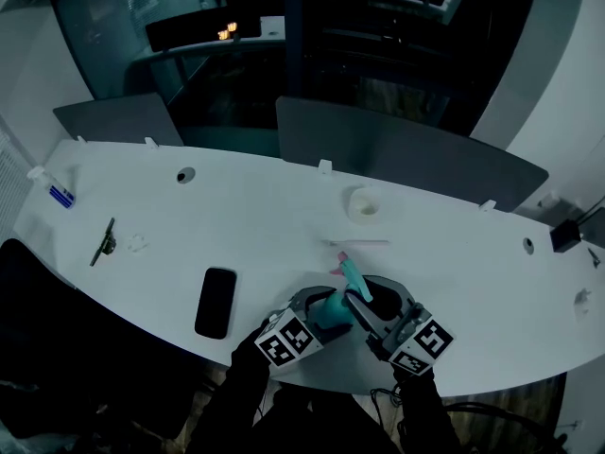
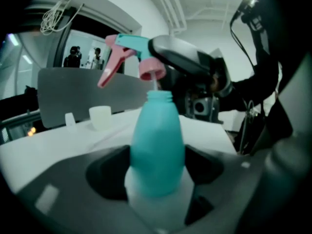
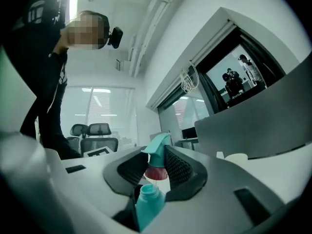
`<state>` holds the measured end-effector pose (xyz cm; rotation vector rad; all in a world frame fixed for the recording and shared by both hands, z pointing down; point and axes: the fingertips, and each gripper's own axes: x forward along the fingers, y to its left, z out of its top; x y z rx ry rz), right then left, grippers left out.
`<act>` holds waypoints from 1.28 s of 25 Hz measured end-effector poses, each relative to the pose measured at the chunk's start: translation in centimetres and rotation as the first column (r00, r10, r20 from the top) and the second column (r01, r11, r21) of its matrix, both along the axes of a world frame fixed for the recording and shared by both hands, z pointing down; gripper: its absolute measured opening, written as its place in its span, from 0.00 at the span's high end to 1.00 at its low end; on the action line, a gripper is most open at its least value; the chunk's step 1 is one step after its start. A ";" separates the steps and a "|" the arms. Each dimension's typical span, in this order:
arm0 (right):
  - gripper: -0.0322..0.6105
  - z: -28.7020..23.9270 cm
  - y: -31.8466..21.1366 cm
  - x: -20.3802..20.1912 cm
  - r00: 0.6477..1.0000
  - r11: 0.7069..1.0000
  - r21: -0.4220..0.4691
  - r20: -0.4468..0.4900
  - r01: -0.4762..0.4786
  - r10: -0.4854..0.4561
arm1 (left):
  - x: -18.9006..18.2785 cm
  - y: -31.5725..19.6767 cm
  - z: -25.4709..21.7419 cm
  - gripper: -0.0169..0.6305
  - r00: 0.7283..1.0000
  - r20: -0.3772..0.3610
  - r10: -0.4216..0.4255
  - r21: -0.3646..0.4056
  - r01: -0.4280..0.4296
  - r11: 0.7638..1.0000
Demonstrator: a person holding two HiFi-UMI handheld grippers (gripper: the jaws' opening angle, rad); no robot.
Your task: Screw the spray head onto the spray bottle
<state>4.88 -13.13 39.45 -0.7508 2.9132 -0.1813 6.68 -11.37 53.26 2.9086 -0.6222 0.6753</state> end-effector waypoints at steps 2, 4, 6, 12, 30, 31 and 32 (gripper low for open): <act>0.78 0.1 0.1 -0.3 1.000 1.000 0.003 -0.001 0.006 -0.006 | 0.0 0.0 -0.2 0.43 1.000 -0.007 -0.005 0.006 0.005 1.000; 0.78 0.7 0.4 -0.4 1.000 1.000 -0.014 0.017 -0.007 0.008 | 0.1 0.0 -0.2 0.43 1.000 -0.011 -0.010 0.008 0.010 1.000; 0.78 1.4 0.8 -0.5 0.999 0.999 -0.022 0.033 -0.027 0.028 | 0.0 0.1 0.1 0.43 1.000 -0.006 -0.013 -0.003 0.013 1.000; 0.78 2.3 1.6 -0.4 0.994 0.994 0.050 -0.046 -0.096 0.098 | 0.0 0.1 0.1 0.43 0.999 -0.020 -0.028 -0.008 0.027 1.000; 0.78 2.8 2.6 -0.9 0.956 0.960 0.183 -0.167 -0.212 0.243 | -0.3 0.0 0.1 0.37 0.995 -0.046 -0.093 -0.037 0.092 0.995; 0.78 2.8 2.6 -0.9 0.960 0.964 0.176 -0.163 -0.199 0.228 | -0.1 0.0 0.0 0.37 0.998 -0.035 -0.050 -0.036 0.049 0.998; 0.78 2.8 2.5 -0.8 0.963 0.966 0.175 -0.159 -0.189 0.217 | 0.1 0.1 0.0 0.38 1.000 -0.028 -0.011 -0.035 0.010 0.999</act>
